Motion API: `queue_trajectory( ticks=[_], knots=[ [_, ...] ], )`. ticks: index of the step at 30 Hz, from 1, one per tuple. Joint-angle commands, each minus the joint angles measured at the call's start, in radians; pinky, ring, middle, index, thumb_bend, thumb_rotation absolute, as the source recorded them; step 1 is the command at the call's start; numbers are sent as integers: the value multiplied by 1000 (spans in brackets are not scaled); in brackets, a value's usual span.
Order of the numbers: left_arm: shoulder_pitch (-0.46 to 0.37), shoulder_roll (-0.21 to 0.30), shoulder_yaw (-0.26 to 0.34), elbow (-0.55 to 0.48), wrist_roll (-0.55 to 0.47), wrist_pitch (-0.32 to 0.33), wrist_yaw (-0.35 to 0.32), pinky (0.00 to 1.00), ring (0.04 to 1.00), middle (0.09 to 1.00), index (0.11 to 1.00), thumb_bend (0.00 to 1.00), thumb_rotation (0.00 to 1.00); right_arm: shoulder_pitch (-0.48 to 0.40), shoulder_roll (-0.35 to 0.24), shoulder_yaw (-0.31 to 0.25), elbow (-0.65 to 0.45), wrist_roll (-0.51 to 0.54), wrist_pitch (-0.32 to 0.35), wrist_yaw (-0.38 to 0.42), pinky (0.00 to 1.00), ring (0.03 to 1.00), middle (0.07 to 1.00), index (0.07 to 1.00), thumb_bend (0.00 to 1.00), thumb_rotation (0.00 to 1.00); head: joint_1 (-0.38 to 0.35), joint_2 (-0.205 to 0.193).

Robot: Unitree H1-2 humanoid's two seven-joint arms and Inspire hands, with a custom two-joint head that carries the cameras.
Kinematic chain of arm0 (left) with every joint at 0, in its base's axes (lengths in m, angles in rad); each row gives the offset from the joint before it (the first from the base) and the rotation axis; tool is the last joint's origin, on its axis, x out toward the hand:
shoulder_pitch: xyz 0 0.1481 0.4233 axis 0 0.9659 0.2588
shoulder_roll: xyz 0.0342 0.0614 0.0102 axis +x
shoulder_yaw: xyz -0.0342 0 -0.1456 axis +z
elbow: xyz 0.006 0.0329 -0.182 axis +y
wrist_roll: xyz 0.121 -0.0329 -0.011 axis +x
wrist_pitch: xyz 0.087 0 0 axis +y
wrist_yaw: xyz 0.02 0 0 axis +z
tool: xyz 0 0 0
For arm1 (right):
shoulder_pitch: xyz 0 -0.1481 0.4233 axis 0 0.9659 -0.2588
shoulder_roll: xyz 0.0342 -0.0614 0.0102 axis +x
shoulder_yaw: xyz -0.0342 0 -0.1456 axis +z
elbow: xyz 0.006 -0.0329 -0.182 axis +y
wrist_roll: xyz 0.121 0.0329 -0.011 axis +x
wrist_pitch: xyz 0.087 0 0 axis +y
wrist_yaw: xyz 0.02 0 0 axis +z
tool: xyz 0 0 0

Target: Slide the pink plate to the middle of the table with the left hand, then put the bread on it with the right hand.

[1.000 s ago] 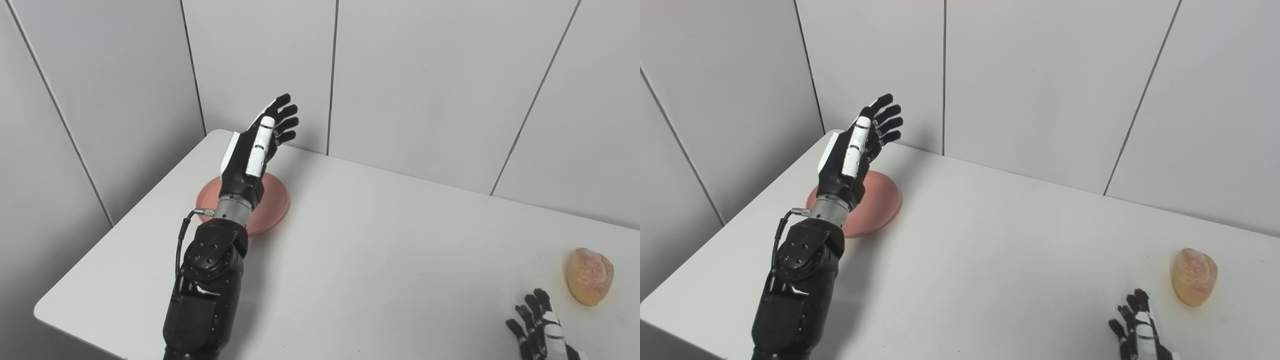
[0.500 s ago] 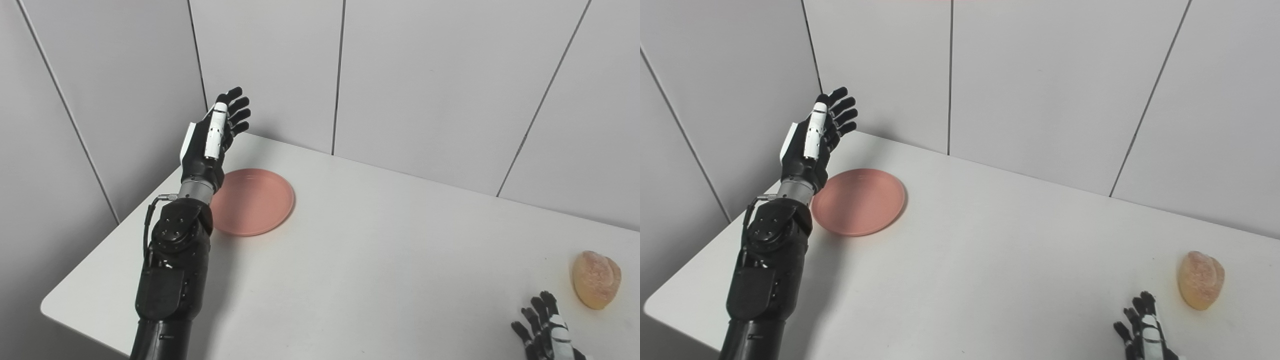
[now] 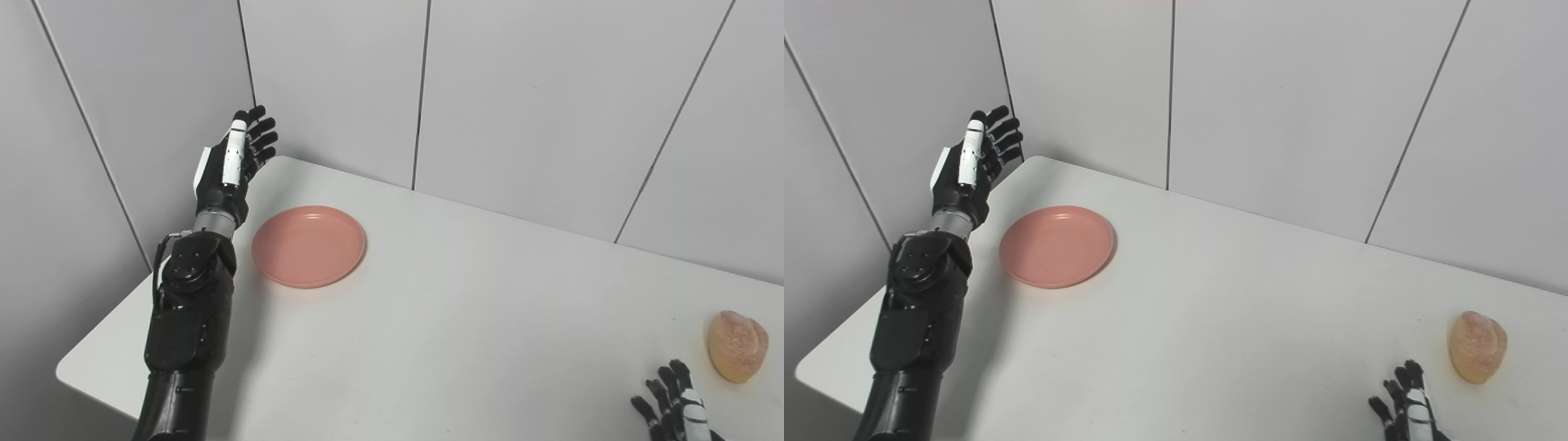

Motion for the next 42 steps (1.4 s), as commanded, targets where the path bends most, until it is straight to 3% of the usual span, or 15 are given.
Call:
queue_trajectory(
  ticks=[1,18,30,42],
  knots=[
    [-48,39,15,0,-24,-34,-9,852,846,846,833,368,1000,-10,-8,-10,-6,7,-29,3,1000,1000,1000,1000,136,1000,3,0],
    [-50,63,105,114,-224,28,-21,874,864,857,841,344,1000,-9,-22,-11,-12,24,-23,10,1000,1000,1000,1000,145,1000,23,6],
    [-36,67,119,194,-256,9,-28,905,875,864,851,334,1000,-7,-23,-12,-17,30,-6,2,1000,1000,1000,1000,161,1000,28,9],
    [-10,57,126,205,-283,13,-44,912,881,878,868,327,1000,-3,-26,-8,-18,28,-14,5,1000,1000,1000,1000,170,1000,24,19]
  ],
)
